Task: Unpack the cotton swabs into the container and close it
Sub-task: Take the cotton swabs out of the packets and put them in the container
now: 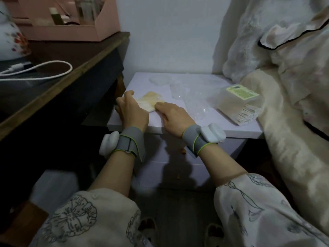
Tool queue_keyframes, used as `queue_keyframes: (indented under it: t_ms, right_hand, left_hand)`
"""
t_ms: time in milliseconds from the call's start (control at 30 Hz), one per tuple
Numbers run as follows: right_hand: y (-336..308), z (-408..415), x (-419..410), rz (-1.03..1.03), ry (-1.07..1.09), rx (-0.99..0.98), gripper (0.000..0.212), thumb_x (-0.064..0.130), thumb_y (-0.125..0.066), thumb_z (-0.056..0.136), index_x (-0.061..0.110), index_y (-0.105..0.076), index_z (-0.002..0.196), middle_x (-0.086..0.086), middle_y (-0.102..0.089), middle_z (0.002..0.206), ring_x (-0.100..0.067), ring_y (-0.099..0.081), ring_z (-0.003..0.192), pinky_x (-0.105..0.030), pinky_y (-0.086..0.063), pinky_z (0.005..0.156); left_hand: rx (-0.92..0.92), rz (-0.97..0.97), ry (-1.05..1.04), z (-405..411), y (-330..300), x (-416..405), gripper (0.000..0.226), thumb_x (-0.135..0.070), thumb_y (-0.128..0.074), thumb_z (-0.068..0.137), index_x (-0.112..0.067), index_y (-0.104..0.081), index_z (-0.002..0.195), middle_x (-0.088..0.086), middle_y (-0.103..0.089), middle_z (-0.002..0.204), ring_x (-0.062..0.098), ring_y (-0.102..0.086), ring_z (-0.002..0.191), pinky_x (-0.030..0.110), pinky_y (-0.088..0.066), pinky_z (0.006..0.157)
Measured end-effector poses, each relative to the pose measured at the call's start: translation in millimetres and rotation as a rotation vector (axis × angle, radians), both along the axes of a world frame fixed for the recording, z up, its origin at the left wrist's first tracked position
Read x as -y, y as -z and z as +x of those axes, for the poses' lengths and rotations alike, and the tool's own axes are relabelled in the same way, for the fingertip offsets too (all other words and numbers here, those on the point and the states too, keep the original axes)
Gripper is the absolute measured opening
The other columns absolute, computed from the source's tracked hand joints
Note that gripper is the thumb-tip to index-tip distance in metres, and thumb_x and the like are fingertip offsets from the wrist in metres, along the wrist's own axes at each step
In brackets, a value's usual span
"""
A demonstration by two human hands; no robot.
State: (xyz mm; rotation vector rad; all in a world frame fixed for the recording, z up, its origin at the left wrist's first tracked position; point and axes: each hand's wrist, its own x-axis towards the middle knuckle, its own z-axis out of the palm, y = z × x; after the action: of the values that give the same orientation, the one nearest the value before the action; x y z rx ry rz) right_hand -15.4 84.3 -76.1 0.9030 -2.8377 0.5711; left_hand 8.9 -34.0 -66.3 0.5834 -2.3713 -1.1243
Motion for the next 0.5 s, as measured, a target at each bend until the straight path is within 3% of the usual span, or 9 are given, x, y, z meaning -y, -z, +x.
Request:
queue_keyframes:
  t_ms: [100,233,367,500]
  right_hand:
    - [1,-4,-1,-0.096,0.051,-0.026,0.035,0.008,-0.042,0.092,0.003,-0.055,0.123,-0.016,-0.051,0.134,-0.035,-0.043,0.124,-0.036,-0.031,0.104]
    - [2,-7,-5,-0.095,0.108,-0.04,0.033,0.01,-0.046,0.091,0.007,-0.058,0.121,-0.017,-0.051,0.127,-0.036,-0.042,0.117,-0.027,-0.026,0.097]
    - [0,-9,-10,-0.136,0.191,-0.024,0.028,0.018,-0.052,0.09,0.009,-0.062,0.115,-0.015,-0.051,0.118,-0.032,-0.04,0.114,-0.029,-0.03,0.093]
    - [0,-7,-11,-0.204,0.225,-0.038,0.018,0.013,-0.056,0.087,0.003,-0.061,0.101,-0.016,-0.054,0.11,-0.031,-0.044,0.109,-0.025,-0.029,0.082]
  left_hand:
    - [-0.059,0.139,0.015,-1,-4,5,0.06,0.009,-0.044,0.085,-0.013,-0.033,0.139,0.013,-0.029,0.142,0.026,-0.036,0.129,0.021,-0.03,0.101]
    - [-0.061,0.26,0.034,-5,-2,10,0.052,0.005,-0.046,0.084,-0.01,-0.043,0.134,0.013,-0.053,0.13,0.024,-0.049,0.122,0.027,-0.039,0.102]
    - [-0.024,0.293,0.059,-6,-1,5,0.047,0.005,-0.046,0.086,-0.008,-0.046,0.131,0.013,-0.056,0.125,0.026,-0.05,0.12,0.037,-0.042,0.104]
    - [-0.058,0.382,0.082,-8,-2,1,0.053,0.005,-0.049,0.083,-0.008,-0.045,0.134,0.009,-0.061,0.119,0.024,-0.052,0.118,0.03,-0.04,0.105]
